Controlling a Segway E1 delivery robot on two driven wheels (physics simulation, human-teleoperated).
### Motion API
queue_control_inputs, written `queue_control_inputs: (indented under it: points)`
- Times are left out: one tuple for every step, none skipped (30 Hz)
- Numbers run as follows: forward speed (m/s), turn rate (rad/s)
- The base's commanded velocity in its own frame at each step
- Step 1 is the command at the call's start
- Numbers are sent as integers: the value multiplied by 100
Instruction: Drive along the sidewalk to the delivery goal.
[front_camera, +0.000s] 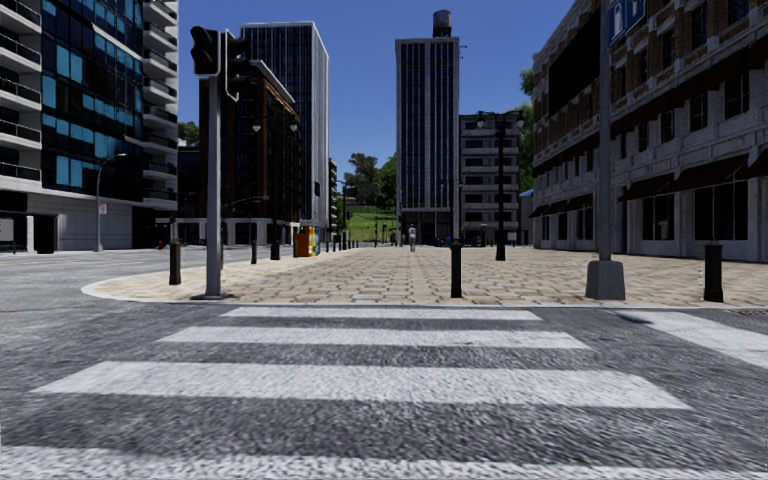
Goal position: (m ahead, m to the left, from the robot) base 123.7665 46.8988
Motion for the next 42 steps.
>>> queue_control_inputs:
  points:
    - [200, 0]
    - [200, 0]
    - [200, 0]
    - [200, 0]
    - [200, 0]
    - [200, 0]
    - [200, 0]
    - [200, 0]
    - [200, 0]
    - [200, 0]
    - [200, 0]
    - [200, 0]
    - [200, 0]
    - [200, 0]
    - [200, 0]
    - [200, 0]
    - [200, 0]
    - [200, 0]
    - [200, 0]
    - [200, 0]
    - [200, 0]
    - [200, 0]
    - [200, 0]
    - [200, 0]
    - [200, 0]
    - [200, 0]
    - [200, 0]
    - [200, 0]
    - [200, 0]
    - [200, 0]
    - [200, 0]
    - [200, 0]
    - [200, -2]
    - [200, -2]
    - [200, -3]
    - [200, -4]
    - [200, -6]
    - [200, -7]
    - [200, -9]
    - [200, -9]
    - [200, -10]
    - [200, -11]
